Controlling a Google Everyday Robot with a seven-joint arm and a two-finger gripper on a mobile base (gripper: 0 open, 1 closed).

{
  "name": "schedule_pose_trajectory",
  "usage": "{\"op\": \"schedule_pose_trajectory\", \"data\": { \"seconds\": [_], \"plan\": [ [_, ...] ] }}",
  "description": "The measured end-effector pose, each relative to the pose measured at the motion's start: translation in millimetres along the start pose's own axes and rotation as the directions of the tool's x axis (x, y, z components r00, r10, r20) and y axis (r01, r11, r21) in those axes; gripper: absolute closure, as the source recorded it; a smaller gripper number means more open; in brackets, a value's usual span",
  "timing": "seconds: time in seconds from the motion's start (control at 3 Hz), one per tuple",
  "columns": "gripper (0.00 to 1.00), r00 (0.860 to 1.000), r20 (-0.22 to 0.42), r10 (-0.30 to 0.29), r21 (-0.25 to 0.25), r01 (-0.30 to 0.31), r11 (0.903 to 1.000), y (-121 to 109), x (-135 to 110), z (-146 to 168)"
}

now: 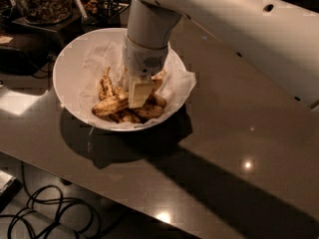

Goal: Pick banana from white bowl

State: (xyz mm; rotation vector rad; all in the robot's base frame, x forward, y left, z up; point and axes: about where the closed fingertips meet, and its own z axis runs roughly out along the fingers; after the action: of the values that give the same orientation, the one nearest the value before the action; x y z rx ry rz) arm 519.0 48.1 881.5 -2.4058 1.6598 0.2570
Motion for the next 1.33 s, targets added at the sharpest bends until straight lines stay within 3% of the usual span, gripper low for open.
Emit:
{"op": "schedule_pose_trajectory", "data": {
  "seconds": [0.33,0.67,1.0,1.33],
  "plan": [
    [1.00,0.999,-0.019,0.031,0.020,-0.031,0.9993,4,6,-4],
    [1.00,0.999,-0.022,0.037,0.024,-0.037,0.9990,5,7,-4],
    [1.00,0.996,0.000,0.090,0.108,-0.089,0.9902,33,5,-64],
    [1.00,0.996,0.015,0.089,0.115,-0.090,0.9893,31,7,-66]
  ]
}}
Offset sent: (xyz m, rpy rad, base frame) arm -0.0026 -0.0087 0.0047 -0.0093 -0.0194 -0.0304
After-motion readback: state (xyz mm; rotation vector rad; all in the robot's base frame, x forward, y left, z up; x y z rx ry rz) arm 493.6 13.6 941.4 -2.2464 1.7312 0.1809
